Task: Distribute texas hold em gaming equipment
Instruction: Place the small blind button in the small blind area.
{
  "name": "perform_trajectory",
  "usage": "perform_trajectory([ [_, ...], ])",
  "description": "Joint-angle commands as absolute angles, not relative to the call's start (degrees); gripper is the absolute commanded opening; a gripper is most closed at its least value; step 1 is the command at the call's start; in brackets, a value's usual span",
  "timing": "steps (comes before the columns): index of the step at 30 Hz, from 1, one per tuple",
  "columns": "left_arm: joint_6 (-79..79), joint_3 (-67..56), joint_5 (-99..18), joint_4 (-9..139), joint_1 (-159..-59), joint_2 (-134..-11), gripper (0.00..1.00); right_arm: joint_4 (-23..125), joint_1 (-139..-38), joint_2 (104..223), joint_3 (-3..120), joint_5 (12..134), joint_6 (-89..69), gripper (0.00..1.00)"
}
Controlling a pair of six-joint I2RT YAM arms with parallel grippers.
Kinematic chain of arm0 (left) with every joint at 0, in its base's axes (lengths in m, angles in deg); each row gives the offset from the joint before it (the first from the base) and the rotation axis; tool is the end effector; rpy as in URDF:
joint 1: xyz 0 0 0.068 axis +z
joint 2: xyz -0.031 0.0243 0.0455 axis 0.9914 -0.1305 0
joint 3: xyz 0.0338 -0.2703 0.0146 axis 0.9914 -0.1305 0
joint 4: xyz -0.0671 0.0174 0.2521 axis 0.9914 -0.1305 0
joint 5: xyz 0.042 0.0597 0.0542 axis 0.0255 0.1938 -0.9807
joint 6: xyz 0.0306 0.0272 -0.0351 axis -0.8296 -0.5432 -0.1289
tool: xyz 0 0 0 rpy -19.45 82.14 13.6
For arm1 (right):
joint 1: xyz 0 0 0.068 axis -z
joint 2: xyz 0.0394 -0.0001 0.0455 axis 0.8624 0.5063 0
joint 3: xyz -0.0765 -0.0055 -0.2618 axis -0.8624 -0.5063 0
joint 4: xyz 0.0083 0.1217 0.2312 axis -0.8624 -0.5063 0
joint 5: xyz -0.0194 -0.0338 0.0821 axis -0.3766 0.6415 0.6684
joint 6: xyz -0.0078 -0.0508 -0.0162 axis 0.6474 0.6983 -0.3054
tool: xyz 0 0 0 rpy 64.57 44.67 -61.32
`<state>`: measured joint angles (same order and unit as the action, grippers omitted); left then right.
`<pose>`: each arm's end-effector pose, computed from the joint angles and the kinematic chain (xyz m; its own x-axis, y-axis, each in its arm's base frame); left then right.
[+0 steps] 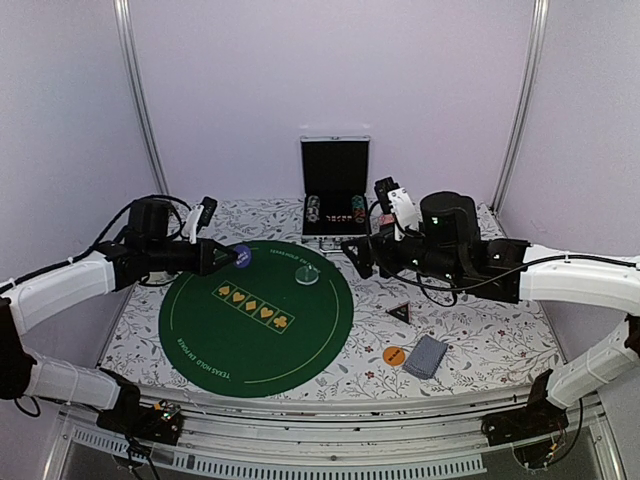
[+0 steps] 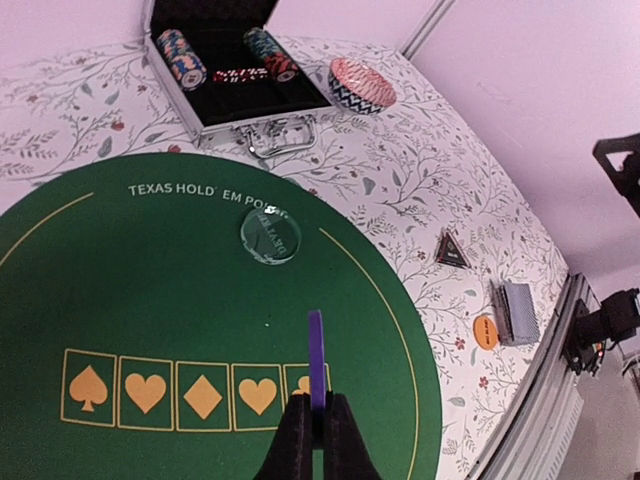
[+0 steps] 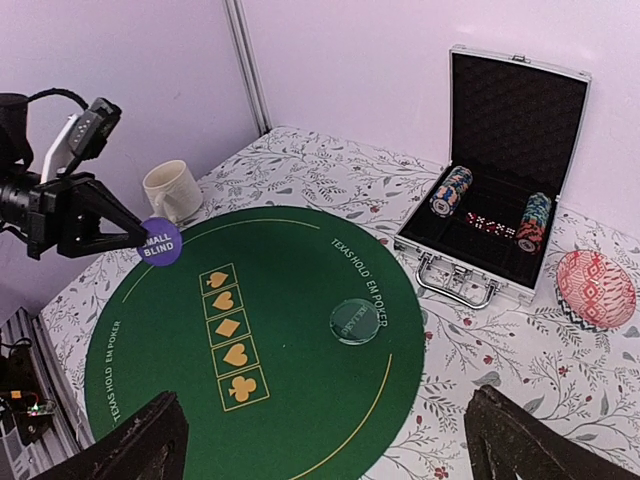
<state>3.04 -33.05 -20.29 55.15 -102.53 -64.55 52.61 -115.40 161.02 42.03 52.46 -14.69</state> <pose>0.2374 -0.1046 0.2615 -0.6392 0.0036 -0.7690 0.5438 0.7091 -0.4488 0.1872 0.2612 0.3141 -0.3111 -0.1074 -0.9443 -0.6324 0.7650 0.1214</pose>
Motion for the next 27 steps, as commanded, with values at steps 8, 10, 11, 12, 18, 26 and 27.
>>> perform_trajectory([
  [8,12.10,-29.79,-25.55,61.15,-100.45,-71.26,0.00,51.67,-113.94,151.13,33.13,53.10,-19.30,0.99],
  [10,13.08,-29.18,-25.61,62.59,-99.76,-72.81,0.00,51.51,-113.85,149.46,31.34,52.56,-20.31,0.99],
  [11,13.63,-28.95,-25.64,63.42,-99.24,-73.67,0.00,51.37,-113.81,148.43,30.48,52.43,-20.65,0.99],
  [12,14.29,-28.68,-25.67,64.36,-98.55,-74.67,0.00,51.18,-113.79,147.69,29.78,52.61,-21.22,0.99],
  [18,20.36,-28.06,-24.72,71.58,-92.73,-83.81,0.00,50.08,-113.80,144.80,27.29,53.53,-22.59,0.99],
  [26,19.53,-17.46,-21.22,69.84,-90.53,-101.35,0.00,49.22,-113.79,147.25,27.95,53.95,-22.01,0.99],
  [27,19.64,-16.61,-20.67,69.73,-90.24,-102.85,0.00,48.99,-113.77,147.74,28.13,54.12,-22.04,0.99],
])
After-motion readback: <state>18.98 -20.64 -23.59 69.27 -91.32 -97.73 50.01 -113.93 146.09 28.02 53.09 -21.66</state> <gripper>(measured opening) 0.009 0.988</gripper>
